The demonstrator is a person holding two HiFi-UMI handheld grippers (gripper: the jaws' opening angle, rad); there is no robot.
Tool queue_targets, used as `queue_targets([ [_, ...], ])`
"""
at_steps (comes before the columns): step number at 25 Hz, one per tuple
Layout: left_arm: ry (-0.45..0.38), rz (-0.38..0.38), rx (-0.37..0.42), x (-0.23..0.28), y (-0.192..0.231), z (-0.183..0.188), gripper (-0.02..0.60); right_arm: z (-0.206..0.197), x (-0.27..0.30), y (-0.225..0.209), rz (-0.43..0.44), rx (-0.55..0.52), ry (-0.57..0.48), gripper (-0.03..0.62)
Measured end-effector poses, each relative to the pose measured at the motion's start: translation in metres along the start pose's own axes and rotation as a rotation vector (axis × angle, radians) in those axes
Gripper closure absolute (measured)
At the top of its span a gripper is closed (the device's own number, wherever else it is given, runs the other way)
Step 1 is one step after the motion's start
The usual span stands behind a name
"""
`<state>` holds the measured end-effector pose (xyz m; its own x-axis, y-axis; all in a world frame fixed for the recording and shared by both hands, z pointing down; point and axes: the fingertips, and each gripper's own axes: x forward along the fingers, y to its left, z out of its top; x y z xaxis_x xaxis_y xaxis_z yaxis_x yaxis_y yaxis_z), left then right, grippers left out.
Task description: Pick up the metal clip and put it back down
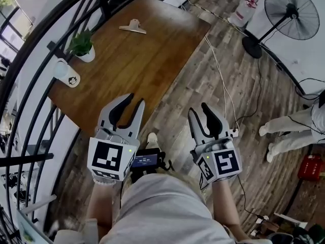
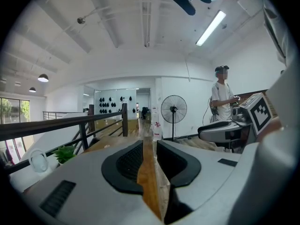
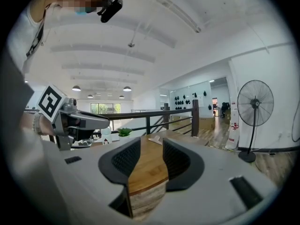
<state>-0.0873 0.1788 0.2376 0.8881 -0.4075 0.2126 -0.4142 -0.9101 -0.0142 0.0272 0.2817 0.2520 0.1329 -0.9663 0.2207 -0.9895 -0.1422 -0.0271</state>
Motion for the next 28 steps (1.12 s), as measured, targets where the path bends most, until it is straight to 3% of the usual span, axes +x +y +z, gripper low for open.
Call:
queue_targets([
  [13, 0.018, 0.044, -0.017, 0.078, 0.067, 0.008, 0.486, 0.021, 0.101, -0.031, 0.047, -0.017, 0.030, 0.448],
  [28, 0.032, 0.114, -0.026, 0.104, 0.114, 0.002, 0.486, 0.029, 0.164, -0.031, 0.121, -0.032, 0.040, 0.448],
])
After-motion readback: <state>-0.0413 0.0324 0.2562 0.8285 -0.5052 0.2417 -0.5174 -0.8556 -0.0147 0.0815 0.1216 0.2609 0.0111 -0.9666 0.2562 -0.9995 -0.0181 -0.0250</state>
